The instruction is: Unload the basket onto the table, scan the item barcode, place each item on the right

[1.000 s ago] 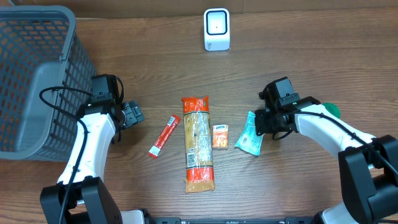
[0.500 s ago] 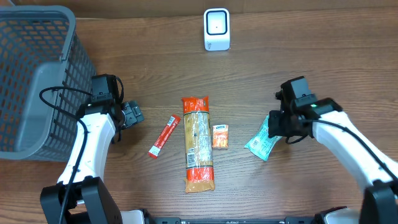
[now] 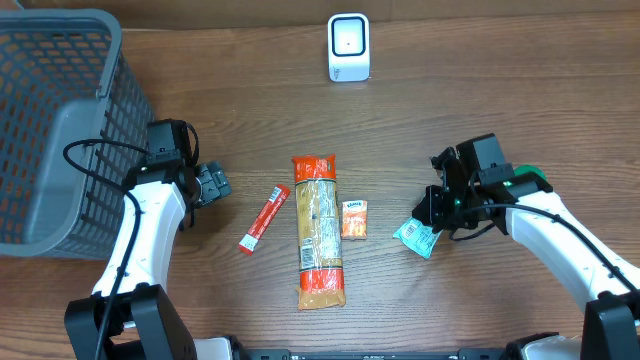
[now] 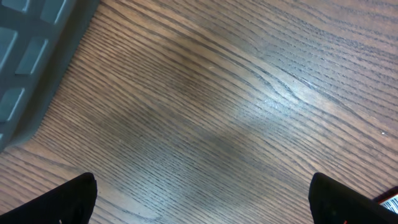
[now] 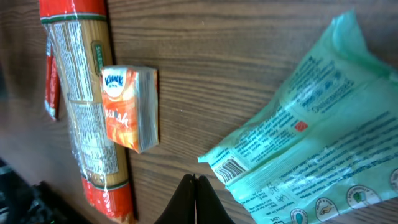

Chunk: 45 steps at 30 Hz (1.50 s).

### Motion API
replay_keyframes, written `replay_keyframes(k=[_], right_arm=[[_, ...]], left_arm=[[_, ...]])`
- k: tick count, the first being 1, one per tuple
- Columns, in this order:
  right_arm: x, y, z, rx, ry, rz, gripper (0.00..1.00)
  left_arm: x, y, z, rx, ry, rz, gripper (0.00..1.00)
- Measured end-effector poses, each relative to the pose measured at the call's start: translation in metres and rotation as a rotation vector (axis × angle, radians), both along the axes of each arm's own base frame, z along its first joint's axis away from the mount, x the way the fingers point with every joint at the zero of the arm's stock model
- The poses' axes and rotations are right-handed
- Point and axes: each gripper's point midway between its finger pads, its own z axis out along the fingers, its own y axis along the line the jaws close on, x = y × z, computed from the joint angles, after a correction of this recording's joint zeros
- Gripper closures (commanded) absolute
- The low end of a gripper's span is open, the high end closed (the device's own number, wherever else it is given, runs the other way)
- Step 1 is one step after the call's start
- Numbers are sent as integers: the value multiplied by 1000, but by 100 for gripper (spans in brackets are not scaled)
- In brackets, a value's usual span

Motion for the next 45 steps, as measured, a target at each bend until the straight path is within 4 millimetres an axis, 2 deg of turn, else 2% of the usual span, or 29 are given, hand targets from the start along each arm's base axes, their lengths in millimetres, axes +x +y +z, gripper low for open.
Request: replay_keyframes(k=[7,14,24,35,45], right_arm=[[-9,-10,-13,109,43,-45,96],[-13,-4,-15,261,-20,-1,96],[-3,3,-10,322,-95,19,96],[-8,4,-50,320,37,-16,96],[-7,-7,-53,343,105,-99,96]], left_arm=[[0,0,0,0,0,0,0],[0,0,0,0,0,0,0],[0,0,0,0,0,0,0],[0,0,0,0,1,0,0],[0,0,0,0,0,0,0]])
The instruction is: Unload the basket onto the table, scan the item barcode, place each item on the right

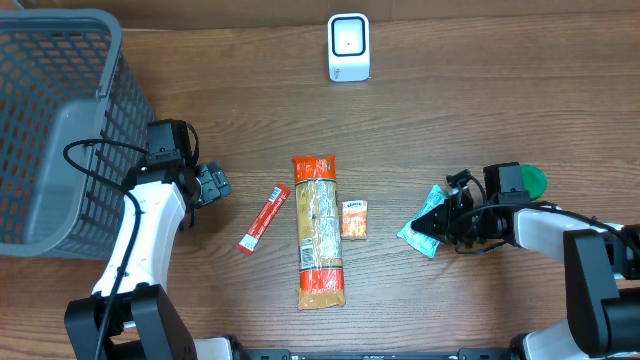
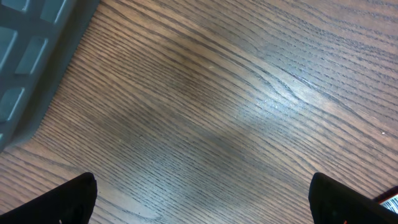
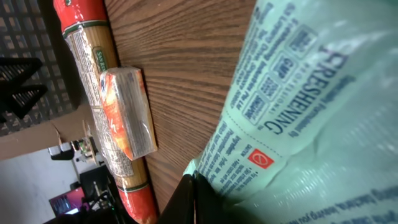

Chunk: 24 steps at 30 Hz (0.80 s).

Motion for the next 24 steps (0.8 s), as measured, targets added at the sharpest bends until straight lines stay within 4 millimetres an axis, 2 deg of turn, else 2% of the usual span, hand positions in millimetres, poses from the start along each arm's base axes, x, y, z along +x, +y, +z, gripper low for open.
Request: replay_keyframes(k=[15,24], right_arm=[[4,-3,-3,-39,-74,37,96],[14,3,9,-2,-175,111,96]], left_arm=[[0,0,0,0,0,0,0],[0,0,0,0,0,0,0]])
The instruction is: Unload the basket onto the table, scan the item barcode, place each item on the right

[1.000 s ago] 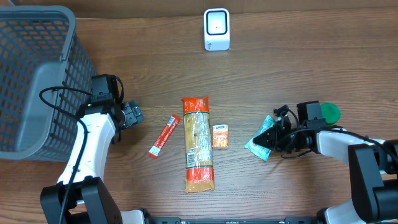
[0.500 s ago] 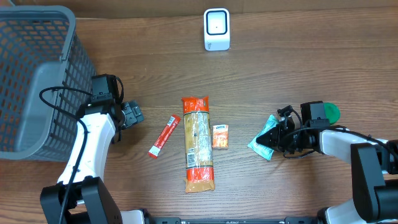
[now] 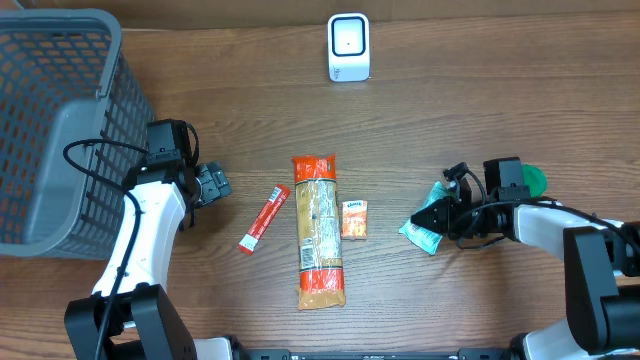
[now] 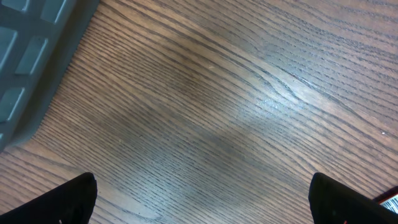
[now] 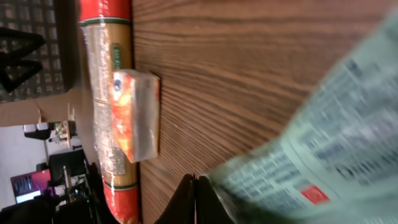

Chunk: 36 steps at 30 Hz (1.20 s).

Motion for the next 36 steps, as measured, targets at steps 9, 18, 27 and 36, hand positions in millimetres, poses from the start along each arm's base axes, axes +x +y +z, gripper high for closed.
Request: replay_keyframes(k=[9,18,27,36], right_arm=[[3,8,19,71,-5,44,96],[-1,-6,58,-51,1,20,96],[-18,-64,20,-445,220,-202,96],[-20,-99,7,-641,260,-326,96]], left_arm=[[0,0,0,0,0,0,0],[0,0,0,0,0,0,0],[0,0,0,0,0,0,0],[0,0,0,0,0,0,0]])
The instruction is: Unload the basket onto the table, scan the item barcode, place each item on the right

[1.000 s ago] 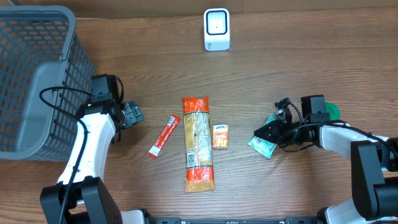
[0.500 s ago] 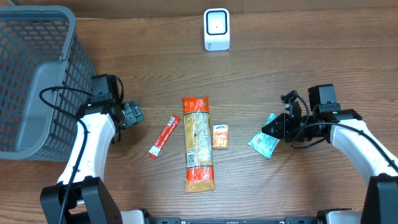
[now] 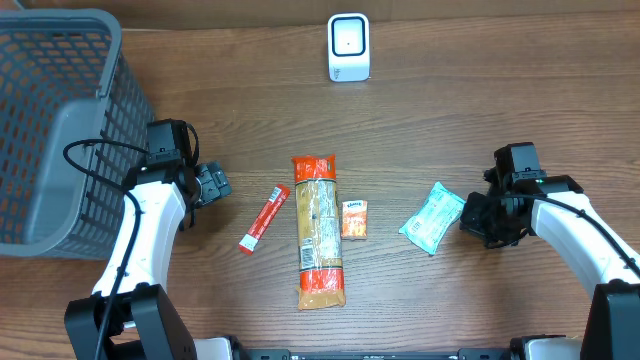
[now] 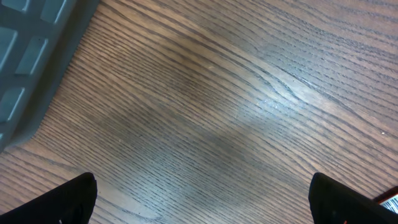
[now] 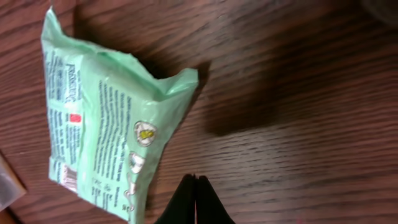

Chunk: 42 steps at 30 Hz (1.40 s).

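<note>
A green wipes packet (image 3: pixel 432 217) lies flat on the table; in the right wrist view the packet (image 5: pixel 102 124) shows printed text. My right gripper (image 3: pixel 476 222) sits just right of it, shut and empty, its fingertips (image 5: pixel 194 183) pressed together over bare wood. The white barcode scanner (image 3: pixel 348 47) stands at the far middle. A long pasta pack (image 3: pixel 318 230), a small orange box (image 3: pixel 354 218) and a red stick sachet (image 3: pixel 264 219) lie at the centre. My left gripper (image 3: pixel 212 184) hovers by the basket, open over bare wood, fingers (image 4: pixel 74 198) wide apart.
A grey mesh basket (image 3: pixel 55 120) fills the far left corner, its base edge (image 4: pixel 37 68) showing in the left wrist view. The items at the centre lie in a row between the two arms.
My right gripper was low against the packet's right edge, tilted toward it. Now it sits to the right, apart from the packet. The packet lies slightly further right and flatter. The left arm is unchanged.
My right gripper was shut above the green packet's right side. Later it was low and tilted at the packet's edge, the packet crumpled against it, and stayed there. Now it is clear to the right, still shut. The left arm never moved.
</note>
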### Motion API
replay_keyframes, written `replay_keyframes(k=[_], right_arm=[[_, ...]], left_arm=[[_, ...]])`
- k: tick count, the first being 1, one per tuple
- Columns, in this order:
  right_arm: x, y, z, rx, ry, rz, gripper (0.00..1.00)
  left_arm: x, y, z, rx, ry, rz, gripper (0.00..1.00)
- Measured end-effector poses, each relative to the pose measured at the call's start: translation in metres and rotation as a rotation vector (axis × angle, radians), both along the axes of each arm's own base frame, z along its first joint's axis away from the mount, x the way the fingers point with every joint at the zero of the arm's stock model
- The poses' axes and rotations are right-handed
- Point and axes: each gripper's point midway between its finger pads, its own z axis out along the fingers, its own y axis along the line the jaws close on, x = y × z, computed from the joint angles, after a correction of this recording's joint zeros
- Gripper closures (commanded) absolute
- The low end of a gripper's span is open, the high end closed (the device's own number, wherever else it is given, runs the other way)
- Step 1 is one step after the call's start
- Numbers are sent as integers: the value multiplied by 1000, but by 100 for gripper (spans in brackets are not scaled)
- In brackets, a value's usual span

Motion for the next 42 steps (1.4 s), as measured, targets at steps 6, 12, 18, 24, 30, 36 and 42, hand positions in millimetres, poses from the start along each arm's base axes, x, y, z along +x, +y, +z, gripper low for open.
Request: replay_keyframes(k=[6,12,18,24,30,36,42], right_arm=[[14,-8,-1,-48,-58,-22,96],[21,-5,-5,-24,-98,-38,96],[18,5,-14,-2,-114,-31,96],[35,34,-5,84,-204,26,96],[39,43,-1,103,-230,56,96],[20,40,9,84,-111,81,96],[17,46,35,103,-108,132,96]], left_arm=[[0,0,0,0,0,0,0],[0,0,0,0,0,0,0],[0,0,0,0,0,0,0],[0,0,0,0,0,0,0],[0,0,0,0,0,0,0],[0,0,0,0,0,0,0],[0,0,0,0,0,0,0]])
